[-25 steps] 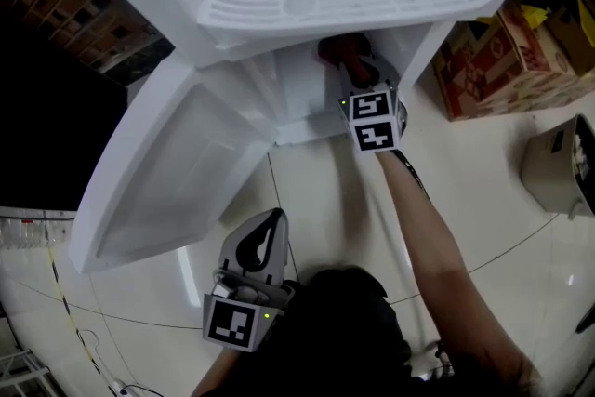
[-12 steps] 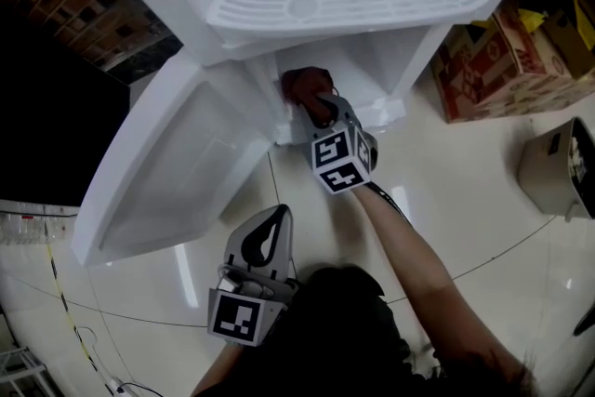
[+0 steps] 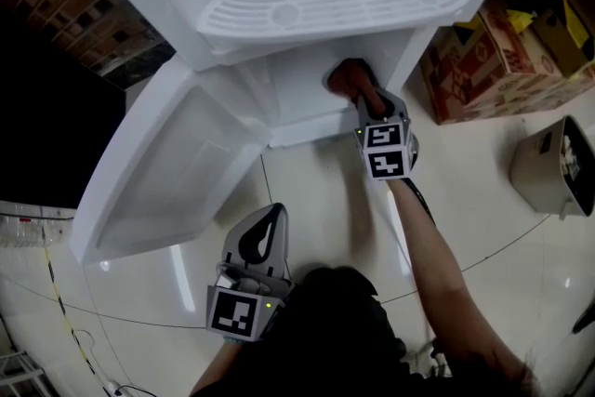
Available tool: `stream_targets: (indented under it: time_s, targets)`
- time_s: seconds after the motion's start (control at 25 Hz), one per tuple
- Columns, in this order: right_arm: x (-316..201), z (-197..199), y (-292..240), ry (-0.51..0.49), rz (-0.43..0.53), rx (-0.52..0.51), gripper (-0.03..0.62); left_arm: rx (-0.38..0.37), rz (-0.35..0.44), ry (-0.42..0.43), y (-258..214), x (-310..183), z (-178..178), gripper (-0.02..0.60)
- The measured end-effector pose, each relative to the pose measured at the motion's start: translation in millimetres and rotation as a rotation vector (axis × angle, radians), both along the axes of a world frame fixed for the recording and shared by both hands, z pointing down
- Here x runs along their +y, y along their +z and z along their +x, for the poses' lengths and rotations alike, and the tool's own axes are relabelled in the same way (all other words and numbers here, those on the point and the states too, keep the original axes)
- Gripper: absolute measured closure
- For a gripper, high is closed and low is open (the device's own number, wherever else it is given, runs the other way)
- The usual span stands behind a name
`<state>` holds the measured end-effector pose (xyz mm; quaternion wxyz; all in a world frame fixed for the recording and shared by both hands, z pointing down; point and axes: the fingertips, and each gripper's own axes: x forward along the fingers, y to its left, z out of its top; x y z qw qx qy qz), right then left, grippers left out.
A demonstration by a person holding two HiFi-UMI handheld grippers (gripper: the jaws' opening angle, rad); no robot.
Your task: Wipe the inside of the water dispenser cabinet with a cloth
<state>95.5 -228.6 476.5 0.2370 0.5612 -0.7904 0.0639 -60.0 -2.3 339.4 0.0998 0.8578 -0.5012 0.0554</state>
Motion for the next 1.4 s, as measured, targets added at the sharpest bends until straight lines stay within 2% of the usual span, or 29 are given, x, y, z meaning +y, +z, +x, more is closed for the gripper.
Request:
stream_targets:
  time_s: [0.12, 0.2, 0.28, 0.4, 0.52, 0.6, 0.68, 0.84, 0.96, 1.16, 1.4]
  targets:
    - [0.0, 2.4, -1.1, 0.002, 0.000, -0.017, 0.517, -0.006, 0.001, 0.006, -0.2, 1.5, 1.5, 0.604]
    - [-1.3, -6.9, -15.6, -0.020, 0.039, -0.083, 0.517, -0.008, -0.005, 0.001, 0.8, 2.4, -0.6, 0.604]
    - [-3.5, -29.6, -47.2, -0.088, 0.119, -0.167, 0.517, -0.011, -0.012, -0.009, 2.7, 1.9, -4.7, 0.604]
    - [1.4, -77.7, -125.3, -0.239, 0.254, -0.327, 0.516, -0.010, -0.011, -0.018, 3.7, 1.7, -8.1, 0.604]
    - [11.6, -108.2, -195.7, -0.367, 0.383, -0.466, 0.516, -0.013, -0.015, -0.015, 5.1, 4.2, -8.8, 0.604]
    - [17.0, -125.2, -225.3, -0.440, 0.450, -0.494, 0.516, -0.014, -0.017, -0.017, 6.0, 5.0, -10.8, 0.604]
    - [18.0, -139.2, -232.9, -0.481, 0.466, -0.473, 0.516, -0.016, -0.018, -0.023, 5.7, 5.9, -13.6, 0.604]
    - [18.0, -153.2, -207.3, -0.492, 0.382, -0.443, 0.516, -0.022, -0.017, -0.033, 5.2, 7.2, -18.4, 0.604]
    - [23.0, -161.2, -164.8, -0.495, 0.297, -0.386, 0.516, -0.020, -0.017, -0.037, 5.6, 7.2, -20.9, 0.604]
    - [23.5, -160.0, -102.3, -0.460, 0.162, -0.372, 0.514, -0.016, -0.015, -0.028, 5.2, 9.5, -19.2, 0.604]
    - [33.4, -166.5, -23.2, -0.479, -0.003, -0.257, 0.515, -0.009, -0.023, -0.036, 7.6, 11.7, -23.2, 0.604]
